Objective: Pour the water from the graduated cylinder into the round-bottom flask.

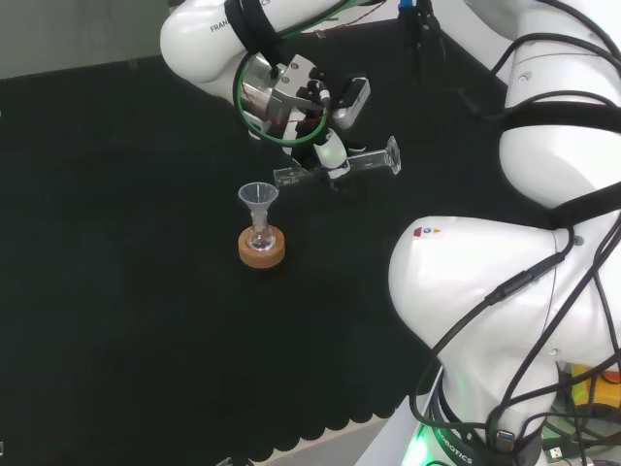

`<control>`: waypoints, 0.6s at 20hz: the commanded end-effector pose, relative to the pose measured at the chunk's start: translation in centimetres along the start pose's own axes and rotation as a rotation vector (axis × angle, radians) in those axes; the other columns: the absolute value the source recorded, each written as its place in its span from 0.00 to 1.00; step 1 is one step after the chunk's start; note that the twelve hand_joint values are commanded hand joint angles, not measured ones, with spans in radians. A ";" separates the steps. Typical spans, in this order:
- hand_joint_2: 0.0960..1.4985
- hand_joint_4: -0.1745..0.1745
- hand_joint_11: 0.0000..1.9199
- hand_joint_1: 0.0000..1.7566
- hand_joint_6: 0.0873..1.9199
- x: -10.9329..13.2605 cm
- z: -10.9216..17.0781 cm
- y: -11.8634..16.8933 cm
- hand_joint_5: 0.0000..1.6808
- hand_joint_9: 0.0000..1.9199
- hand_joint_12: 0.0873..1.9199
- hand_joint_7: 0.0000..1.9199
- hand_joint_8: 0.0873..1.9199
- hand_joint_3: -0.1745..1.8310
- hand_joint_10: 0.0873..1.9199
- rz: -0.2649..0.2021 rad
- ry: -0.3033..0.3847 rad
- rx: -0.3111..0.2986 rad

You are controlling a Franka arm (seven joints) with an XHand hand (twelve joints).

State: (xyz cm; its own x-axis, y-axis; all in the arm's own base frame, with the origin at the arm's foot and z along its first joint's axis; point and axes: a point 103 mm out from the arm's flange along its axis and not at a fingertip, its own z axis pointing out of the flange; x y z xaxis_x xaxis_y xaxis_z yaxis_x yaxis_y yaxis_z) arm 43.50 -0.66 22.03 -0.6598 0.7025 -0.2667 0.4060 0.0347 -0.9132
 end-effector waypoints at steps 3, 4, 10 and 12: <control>0.70 0.14 0.77 0.66 0.39 -0.3 0.1 -0.2 0.67 0.83 0.27 0.75 0.03 0.06 0.00 0.006 -0.009 -0.005; 0.70 0.14 0.77 0.66 0.39 -0.2 0.0 -0.2 0.67 0.83 0.27 0.75 0.03 0.06 0.00 0.005 -0.010 -0.003; 0.70 0.14 0.77 0.66 0.39 -0.1 -0.3 -0.2 0.67 0.83 0.27 0.75 0.03 0.06 0.00 -0.003 -0.018 -0.013; 0.70 0.14 0.77 0.66 0.39 0.4 -1.1 0.0 0.67 0.83 0.27 0.75 0.03 0.06 0.00 -0.001 -0.027 -0.005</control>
State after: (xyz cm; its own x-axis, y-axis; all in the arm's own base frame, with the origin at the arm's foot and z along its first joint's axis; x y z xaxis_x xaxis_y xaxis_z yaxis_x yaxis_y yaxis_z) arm 43.68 -0.21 22.30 -0.6734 0.6871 -0.2727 0.4124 0.0431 -0.9100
